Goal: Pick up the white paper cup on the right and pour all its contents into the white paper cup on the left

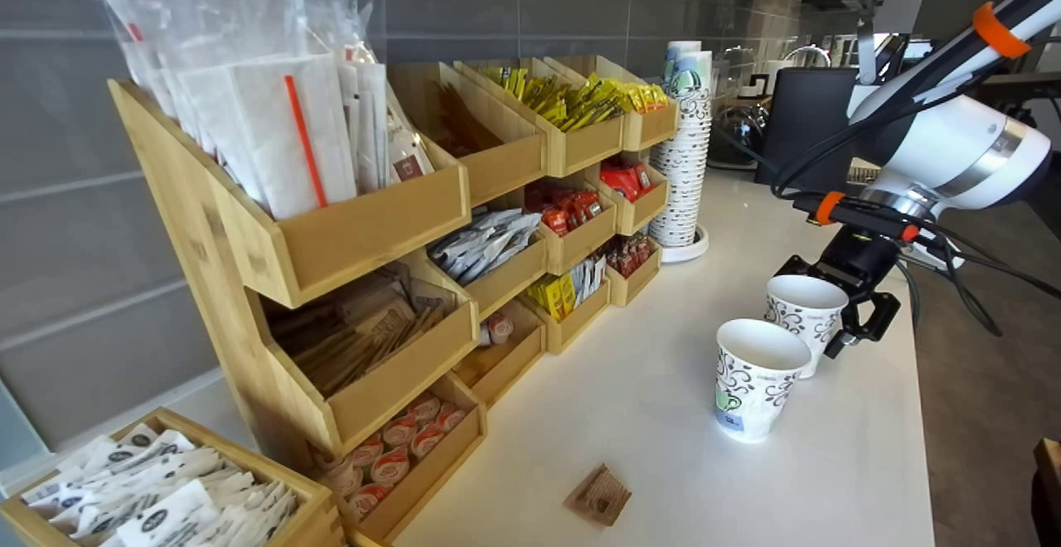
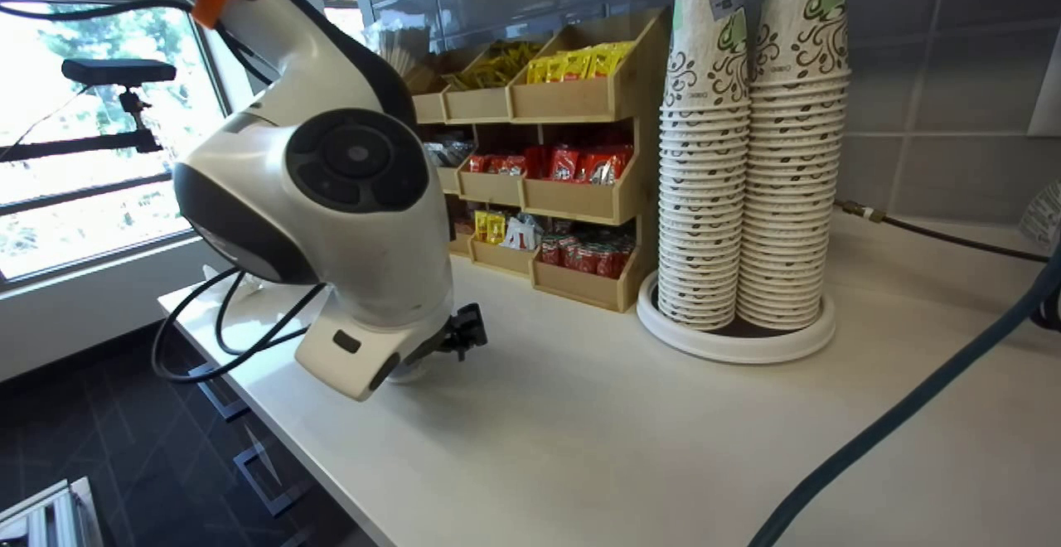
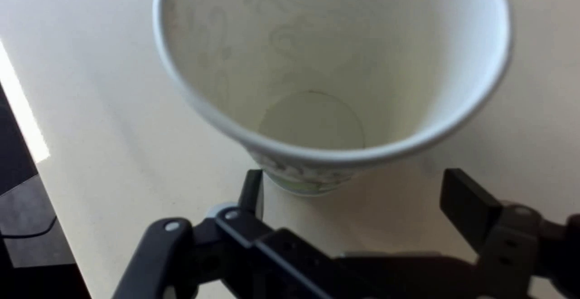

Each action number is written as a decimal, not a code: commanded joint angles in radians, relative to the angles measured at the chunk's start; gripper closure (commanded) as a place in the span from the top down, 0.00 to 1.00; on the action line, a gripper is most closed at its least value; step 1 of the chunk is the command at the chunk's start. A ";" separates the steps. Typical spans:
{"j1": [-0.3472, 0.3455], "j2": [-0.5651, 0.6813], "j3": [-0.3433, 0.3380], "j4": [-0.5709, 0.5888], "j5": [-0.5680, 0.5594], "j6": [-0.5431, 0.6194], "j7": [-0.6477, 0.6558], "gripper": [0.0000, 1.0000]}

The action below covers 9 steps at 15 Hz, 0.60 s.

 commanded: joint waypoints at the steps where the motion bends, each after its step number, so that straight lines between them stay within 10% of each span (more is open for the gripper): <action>1: -0.011 -0.020 0.002 -0.004 -0.070 0.023 0.029 1.00; 9: -0.046 -0.107 -0.013 0.003 -0.300 0.030 0.115 1.00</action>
